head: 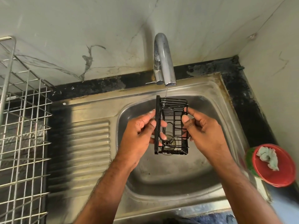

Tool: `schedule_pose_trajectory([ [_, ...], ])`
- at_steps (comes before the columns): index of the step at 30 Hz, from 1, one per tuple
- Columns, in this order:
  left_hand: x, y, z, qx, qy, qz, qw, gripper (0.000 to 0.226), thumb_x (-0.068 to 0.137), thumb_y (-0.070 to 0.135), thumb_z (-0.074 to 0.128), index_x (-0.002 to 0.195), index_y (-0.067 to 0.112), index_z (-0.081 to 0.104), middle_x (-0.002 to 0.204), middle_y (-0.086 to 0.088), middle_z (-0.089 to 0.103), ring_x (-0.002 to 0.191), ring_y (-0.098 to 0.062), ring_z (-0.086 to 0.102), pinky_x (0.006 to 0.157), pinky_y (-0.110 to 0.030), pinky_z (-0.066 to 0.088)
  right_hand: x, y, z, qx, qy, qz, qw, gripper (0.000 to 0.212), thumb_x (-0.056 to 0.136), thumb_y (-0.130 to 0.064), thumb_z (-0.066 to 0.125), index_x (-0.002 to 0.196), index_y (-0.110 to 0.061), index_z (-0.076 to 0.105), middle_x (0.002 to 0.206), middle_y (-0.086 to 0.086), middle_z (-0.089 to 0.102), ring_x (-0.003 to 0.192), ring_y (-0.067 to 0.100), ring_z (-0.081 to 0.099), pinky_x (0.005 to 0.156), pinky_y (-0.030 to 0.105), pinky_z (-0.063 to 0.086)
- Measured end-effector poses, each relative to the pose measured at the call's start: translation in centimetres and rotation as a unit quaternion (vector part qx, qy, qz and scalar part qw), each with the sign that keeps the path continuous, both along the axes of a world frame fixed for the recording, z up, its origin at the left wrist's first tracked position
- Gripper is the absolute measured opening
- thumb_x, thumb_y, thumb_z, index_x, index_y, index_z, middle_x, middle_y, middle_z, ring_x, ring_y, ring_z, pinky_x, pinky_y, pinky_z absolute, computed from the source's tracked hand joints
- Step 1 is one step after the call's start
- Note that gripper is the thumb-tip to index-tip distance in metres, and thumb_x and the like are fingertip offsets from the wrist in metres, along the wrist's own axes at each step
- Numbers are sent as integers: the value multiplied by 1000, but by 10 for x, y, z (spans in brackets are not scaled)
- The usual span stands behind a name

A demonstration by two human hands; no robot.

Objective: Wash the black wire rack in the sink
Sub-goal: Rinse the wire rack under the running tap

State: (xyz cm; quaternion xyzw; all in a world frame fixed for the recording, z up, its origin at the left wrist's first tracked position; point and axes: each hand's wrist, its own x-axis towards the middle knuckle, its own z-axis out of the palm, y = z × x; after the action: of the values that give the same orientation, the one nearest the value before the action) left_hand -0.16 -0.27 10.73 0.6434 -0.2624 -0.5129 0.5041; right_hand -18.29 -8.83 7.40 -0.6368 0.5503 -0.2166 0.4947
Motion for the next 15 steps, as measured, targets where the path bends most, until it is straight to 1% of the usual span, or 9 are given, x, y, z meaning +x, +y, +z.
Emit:
schedule_pose_trajectory([
  [1, -2, -1, 0, 0, 0, -3, 1000, 40, 104, 4, 48, 142, 13, 54, 100, -6, 77, 70, -25, 71, 66, -44, 63, -2, 0, 0, 4, -2, -4, 1000, 47, 93, -50, 62, 139, -38, 60, 83, 11, 74, 75, 28, 72, 74, 40, 63],
  [3, -5, -4, 0, 1, 1, -6, 1000, 39, 104, 4, 48, 141, 14, 56, 99, -6, 77, 69, -23, 71, 64, -43, 63, -6, -1, -2, 16, -12, -12, 1000, 48, 92, -50, 62, 139, -37, 60, 81, 9, 74, 72, 22, 74, 75, 41, 63],
  [6, -10, -8, 0, 8, 2, -8, 1000, 39, 103, 5, 49, 140, 15, 56, 99, -4, 77, 68, -21, 71, 64, -41, 63, -12, -1, -5, 19, -16, -19, 1000, 53, 90, -52, 62, 140, -35, 59, 79, 5, 75, 71, 13, 74, 75, 37, 62],
  [9, -14, -10, 2, 7, -1, -12, 1000, 40, 102, 4, 51, 140, 17, 56, 98, -2, 78, 68, -20, 71, 65, -44, 62, -15, -2, -6, 17, -28, -24, 999, 60, 85, -59, 59, 140, -35, 60, 78, 6, 74, 71, 12, 74, 73, 32, 58],
  [11, -15, -10, 3, 3, -5, -13, 1000, 41, 101, 2, 52, 139, 18, 56, 97, -1, 78, 68, -19, 71, 65, -47, 61, -15, -3, -5, 12, -23, -16, 1000, 65, 83, -64, 56, 141, -35, 59, 78, 5, 74, 71, 13, 74, 71, 31, 58],
  [13, -14, -10, 4, 0, -2, -14, 1000, 43, 100, 0, 53, 141, 15, 54, 97, -3, 78, 68, -20, 71, 65, -48, 62, -14, -4, -5, 6, -15, -9, 1000, 64, 84, -64, 55, 141, -35, 59, 78, 4, 74, 71, 13, 73, 71, 31, 59],
  [15, -12, -9, 4, 2, -1, -11, 1000, 45, 100, -1, 53, 143, 13, 53, 96, -4, 77, 68, -21, 71, 67, -49, 62, -13, -4, -3, 4, -13, -8, 1000, 55, 89, -57, 59, 140, -36, 60, 78, 3, 75, 69, 10, 73, 72, 31, 60],
])
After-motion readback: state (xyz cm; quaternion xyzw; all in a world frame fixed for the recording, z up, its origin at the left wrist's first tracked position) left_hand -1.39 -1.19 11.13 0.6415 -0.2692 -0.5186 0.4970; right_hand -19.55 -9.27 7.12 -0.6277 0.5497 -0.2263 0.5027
